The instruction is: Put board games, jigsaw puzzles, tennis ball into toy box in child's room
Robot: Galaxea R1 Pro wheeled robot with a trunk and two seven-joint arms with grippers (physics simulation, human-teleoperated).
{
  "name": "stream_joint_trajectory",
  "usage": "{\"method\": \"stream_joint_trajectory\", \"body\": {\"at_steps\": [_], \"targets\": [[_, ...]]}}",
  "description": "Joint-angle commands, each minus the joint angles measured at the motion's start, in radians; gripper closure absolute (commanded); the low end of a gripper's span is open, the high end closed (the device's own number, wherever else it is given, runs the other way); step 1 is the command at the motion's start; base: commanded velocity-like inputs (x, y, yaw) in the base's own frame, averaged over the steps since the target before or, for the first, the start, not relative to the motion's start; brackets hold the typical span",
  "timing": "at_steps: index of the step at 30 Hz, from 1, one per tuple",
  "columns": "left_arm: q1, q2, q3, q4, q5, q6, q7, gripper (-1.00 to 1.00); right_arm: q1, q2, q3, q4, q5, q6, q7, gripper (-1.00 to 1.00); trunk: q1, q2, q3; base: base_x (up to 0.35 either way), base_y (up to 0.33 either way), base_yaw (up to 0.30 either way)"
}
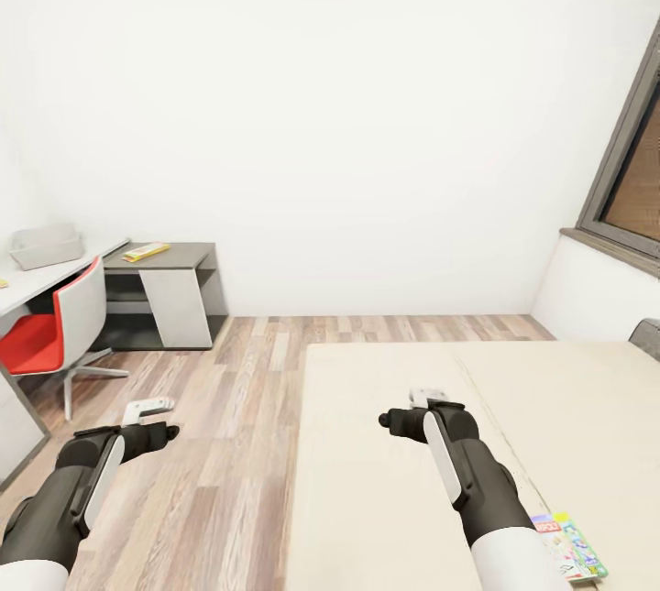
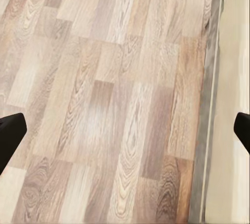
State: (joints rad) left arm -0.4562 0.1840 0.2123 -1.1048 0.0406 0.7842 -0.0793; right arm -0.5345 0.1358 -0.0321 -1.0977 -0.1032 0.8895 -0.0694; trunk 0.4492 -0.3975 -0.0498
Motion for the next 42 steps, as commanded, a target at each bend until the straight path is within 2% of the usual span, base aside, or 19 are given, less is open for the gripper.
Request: {"method": "stream_joint_trajectory", "body": {"at_steps": [1, 42], "targets": [[-0.001, 0.000, 0.001, -0.001, 0.004, 0.006, -0.002, -1.00, -0.001, 0.001, -0.002, -0.001, -0.010, 0.003, -0.007, -1.00, 0.001, -0.003, -0.002, 0.000, -0.300, 0.000], [-0.001, -0.001, 0.001, -0.001, 0.004, 0.006, -0.002, -1.00, -0.001, 0.001, -0.002, -0.001, -0.010, 0.003, -0.009, -1.00, 0.001, -0.003, -0.002, 0.000, -0.301, 0.000]]}}
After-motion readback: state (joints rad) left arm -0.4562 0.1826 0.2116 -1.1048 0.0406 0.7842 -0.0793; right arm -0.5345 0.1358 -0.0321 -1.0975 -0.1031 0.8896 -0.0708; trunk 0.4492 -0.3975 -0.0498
